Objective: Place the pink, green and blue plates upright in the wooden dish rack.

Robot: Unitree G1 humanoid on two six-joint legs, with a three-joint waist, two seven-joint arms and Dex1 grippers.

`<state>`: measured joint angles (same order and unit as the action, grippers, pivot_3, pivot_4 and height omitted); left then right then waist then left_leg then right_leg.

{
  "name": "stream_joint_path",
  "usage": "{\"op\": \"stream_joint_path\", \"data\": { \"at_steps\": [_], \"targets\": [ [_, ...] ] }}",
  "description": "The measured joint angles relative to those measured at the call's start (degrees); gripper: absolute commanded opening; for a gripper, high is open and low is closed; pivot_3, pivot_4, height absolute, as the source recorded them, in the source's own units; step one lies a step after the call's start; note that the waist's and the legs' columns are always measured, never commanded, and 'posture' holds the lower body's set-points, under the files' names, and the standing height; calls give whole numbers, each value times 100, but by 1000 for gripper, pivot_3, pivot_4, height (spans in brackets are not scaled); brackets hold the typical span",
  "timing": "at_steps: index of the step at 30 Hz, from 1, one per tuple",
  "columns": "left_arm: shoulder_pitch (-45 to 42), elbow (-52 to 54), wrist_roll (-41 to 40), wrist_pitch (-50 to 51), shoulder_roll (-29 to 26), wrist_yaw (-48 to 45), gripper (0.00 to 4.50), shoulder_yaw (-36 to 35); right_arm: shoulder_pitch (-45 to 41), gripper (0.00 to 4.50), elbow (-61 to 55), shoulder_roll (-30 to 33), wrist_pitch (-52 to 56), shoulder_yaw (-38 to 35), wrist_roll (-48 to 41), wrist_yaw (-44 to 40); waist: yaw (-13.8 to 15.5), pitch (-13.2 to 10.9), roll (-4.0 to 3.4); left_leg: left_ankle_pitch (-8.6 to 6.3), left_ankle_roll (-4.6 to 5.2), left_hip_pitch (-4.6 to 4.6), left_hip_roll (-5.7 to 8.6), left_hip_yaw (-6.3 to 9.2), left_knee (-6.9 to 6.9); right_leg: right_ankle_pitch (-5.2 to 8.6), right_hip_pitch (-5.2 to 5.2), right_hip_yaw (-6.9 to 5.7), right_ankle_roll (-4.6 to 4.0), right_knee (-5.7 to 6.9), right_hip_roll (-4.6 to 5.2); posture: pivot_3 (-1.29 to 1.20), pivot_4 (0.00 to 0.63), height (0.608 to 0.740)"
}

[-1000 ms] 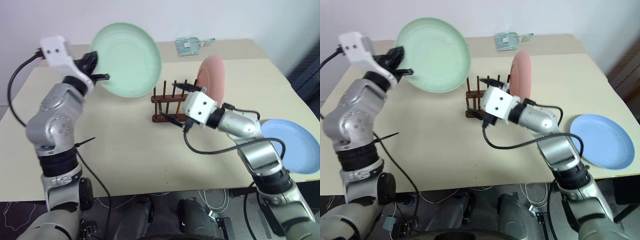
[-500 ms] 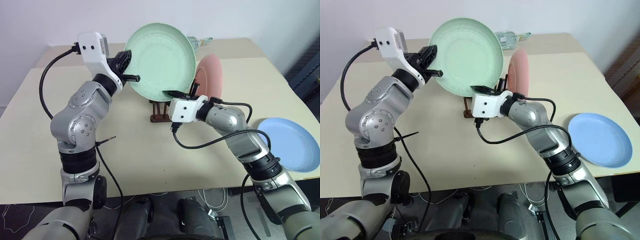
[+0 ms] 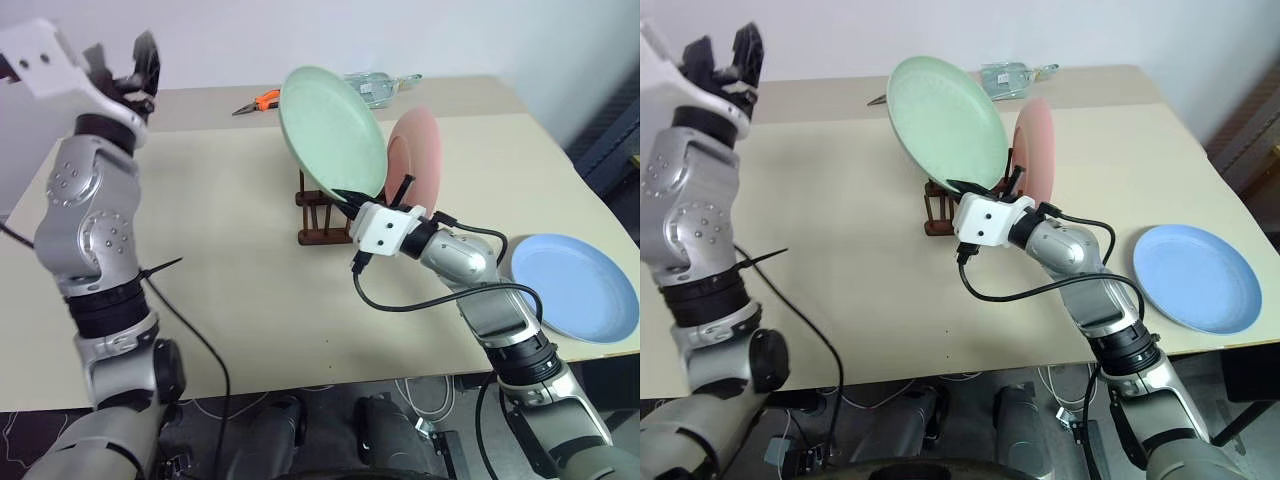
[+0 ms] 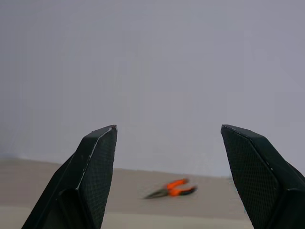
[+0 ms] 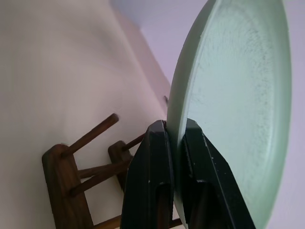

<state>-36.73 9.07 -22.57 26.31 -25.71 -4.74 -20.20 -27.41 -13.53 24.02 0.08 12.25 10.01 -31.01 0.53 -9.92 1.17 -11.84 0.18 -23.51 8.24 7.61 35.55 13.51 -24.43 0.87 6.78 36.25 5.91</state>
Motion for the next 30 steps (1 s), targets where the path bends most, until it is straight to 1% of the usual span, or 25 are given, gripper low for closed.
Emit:
{"op": "stream_joint_path", "data": {
  "at_steps": [3,4,7,9,12,17,22,25,26,27,30],
  "targets": [
    [1025,-46,204,-325,-90,-665,3539,357,37,0,-434,-381,520,-348,-798,16,8,0,1,-2,3,0,-3,2,1,-2,1,1,-4,-1,-1,0,150,720],
    [1282,-41,227,-365,-118,-869,3539,499,36,0,-563,-544,780,-481,-1109,37,16,0,0,-12,21,0,-4,4,1,-3,1,2,-7,-1,-1,0,150,720],
    [2052,274,179,-468,-146,-1607,3539,963,37,0,-1043,-1010,1875,-916,-2338,142,15,-2,-3,-24,39,-1,-6,5,0,-4,0,4,-11,-2,-1,0,150,720],
    [2366,476,127,-470,-155,-1989,3539,1224,33,0,-1224,-1151,2408,-1099,-2919,256,14,-2,-3,-30,29,-1,-10,5,-1,-4,0,3,-16,-3,-2,0,150,720],
    [2844,895,52,-453,-308,-2590,3539,1650,24,0,-1334,-1350,3144,-1447,-3687,605,4,-5,-15,-33,26,0,-14,4,-6,3,-2,5,-32,-4,-1,0,150,720],
    [3039,1206,-125,-287,-318,-2975,3539,1901,-11,0,-1325,-1378,3777,-1818,-4350,976,5,-7,-25,-26,34,0,-20,4,-17,3,-8,4,-32,-4,-1,0,150,720],
    [3028,1358,-176,-190,-306,-3023,3539,1987,-36,0,-1118,-1370,4257,-1984,-4852,1154,-2,-5,-31,-23,37,1,-21,2,-24,1,-10,5,-30,-7,0,0,150,720],
    [3023,1364,-168,-185,-280,-3020,3539,2100,-209,0,-907,-1353,4452,-2108,-4996,1286,-9,-5,-32,-23,37,1,-21,0,-24,1,-11,5,-31,-7,-1,0,150,720],
    [3020,1364,-165,-184,-270,-3015,3572,2138,-267,723,-835,-1328,4499,-2108,-5016,1315,-11,-5,-33,-23,37,1,-22,0,-24,1,-11,5,-31,-7,-1,0,150,720],
    [3017,1365,-162,-184,-252,-3011,3572,2162,-303,1038,-779,-1299,4530,-2099,-5019,1329,-11,-5,-33,-23,37,1,-22,1,-25,1,-11,5,-31,-7,-1,0,150,720],
    [2994,1365,-147,-184,-235,-3007,3572,2174,-341,2503,-676,-1199,4549,-2034,-4985,1332,-9,-5,-34,-23,38,1,-22,1,-26,0,-12,4,-29,-9,0,0,150,720]
  ]
}}
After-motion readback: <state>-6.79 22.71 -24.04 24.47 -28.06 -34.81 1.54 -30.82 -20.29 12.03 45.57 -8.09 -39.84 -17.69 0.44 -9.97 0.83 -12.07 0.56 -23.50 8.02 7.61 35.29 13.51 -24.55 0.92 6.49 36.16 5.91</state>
